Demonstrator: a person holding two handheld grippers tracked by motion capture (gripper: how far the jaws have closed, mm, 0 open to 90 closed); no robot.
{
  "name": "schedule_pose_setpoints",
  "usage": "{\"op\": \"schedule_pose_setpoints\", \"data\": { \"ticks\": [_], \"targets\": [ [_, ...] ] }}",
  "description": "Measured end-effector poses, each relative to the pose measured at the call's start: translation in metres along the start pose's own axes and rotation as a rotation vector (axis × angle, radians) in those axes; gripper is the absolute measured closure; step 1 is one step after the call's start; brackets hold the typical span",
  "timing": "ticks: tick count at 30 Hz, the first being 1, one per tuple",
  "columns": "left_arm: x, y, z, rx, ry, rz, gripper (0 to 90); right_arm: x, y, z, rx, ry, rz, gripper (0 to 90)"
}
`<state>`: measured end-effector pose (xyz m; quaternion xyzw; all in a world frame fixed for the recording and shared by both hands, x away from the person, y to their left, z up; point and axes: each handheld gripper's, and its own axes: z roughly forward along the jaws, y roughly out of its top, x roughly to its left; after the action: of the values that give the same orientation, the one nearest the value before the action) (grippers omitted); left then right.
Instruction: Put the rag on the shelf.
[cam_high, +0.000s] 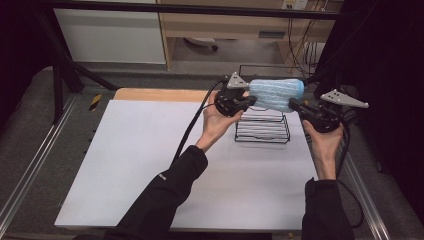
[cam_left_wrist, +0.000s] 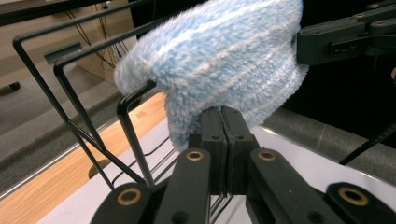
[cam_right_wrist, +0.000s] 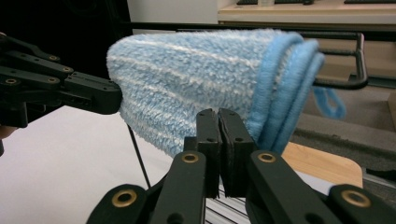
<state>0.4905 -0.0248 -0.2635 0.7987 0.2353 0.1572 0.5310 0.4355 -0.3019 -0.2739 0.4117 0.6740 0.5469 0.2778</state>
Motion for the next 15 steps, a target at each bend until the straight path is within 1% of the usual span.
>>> {"op": "schedule_pose_setpoints", "data": {
  "ticks": [3, 5, 9, 12, 13, 14, 15],
  "targets": [
    [-0.001, 0.004, -0.007, -0.023, -0.008, -0.003, 85.4, 0.006, 0.008, -0.004, -0.009, 0.009, -0.01, 83.5],
    [-0.001, 0.006, -0.011, -0.027, -0.005, 0.002, 83.8, 0.008, 0.011, -0.006, -0.01, 0.007, -0.017, 82.1],
    [0.0, 0.011, -0.019, -0.046, -0.003, -0.002, 81.9, 0.01, 0.016, -0.007, -0.013, 0.006, -0.019, 80.3],
    [0.001, 0.012, -0.023, -0.04, -0.001, -0.006, 78.2, 0.012, 0.019, -0.008, -0.014, 0.003, -0.02, 78.3],
    [0.002, 0.013, -0.024, -0.038, 0.001, -0.009, 74.3, 0.013, 0.02, -0.009, -0.014, 0.004, -0.022, 76.2],
    [0.002, 0.013, -0.025, -0.036, 0.004, -0.01, 74.3, 0.013, 0.02, -0.009, -0.014, 0.004, -0.022, 76.2],
    [0.003, 0.013, -0.027, -0.033, 0.006, -0.011, 70.8, 0.014, 0.021, -0.01, -0.015, 0.005, -0.023, 74.5]
  ]
}}
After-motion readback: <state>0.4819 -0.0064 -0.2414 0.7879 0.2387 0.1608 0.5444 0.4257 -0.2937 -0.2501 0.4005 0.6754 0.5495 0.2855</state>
